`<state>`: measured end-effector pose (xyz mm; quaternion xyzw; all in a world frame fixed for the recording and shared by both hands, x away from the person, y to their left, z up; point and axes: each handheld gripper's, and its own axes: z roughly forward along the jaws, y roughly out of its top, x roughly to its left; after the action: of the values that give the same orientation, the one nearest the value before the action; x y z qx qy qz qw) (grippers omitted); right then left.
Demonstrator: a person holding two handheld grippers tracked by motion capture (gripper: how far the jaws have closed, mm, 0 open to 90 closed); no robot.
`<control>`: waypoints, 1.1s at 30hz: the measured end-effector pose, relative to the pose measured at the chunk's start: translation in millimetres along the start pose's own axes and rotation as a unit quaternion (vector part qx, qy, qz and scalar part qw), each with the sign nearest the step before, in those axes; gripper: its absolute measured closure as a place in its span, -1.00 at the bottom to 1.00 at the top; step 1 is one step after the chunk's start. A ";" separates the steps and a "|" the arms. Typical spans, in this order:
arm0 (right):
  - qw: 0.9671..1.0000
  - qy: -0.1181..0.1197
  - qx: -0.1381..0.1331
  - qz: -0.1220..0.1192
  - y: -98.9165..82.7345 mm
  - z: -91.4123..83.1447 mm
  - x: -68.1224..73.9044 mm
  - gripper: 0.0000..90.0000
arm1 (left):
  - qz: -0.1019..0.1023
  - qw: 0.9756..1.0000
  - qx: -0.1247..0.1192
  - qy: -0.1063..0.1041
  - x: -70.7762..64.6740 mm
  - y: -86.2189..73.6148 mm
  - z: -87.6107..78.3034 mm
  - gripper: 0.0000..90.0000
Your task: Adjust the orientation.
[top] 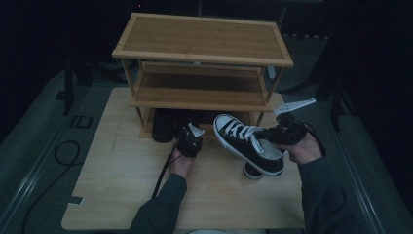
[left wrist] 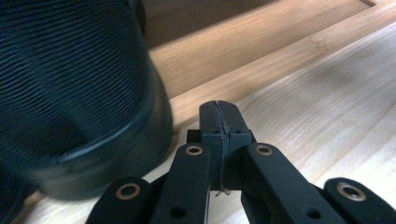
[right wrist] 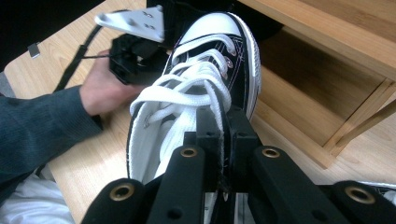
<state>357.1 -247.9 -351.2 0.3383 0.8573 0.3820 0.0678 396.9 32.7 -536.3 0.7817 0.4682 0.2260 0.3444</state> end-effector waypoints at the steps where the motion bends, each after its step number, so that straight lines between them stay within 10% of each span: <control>1: 1.000 0.001 -0.001 0.001 0.0 -1.0 0.0 0.92 | -0.001 1.000 0.001 0.003 -1.3 1.0 3.3 1.00; 33: 0.999 -0.008 -0.043 0.000 32.5 -29.8 -5.7 0.92 | -0.035 0.998 -0.010 0.056 -6.8 21.2 53.9 0.99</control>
<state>367.4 -254.0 -308.4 0.3378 0.8397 0.4157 0.0890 442.4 2.2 -556.2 0.7478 0.5112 0.2618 0.3330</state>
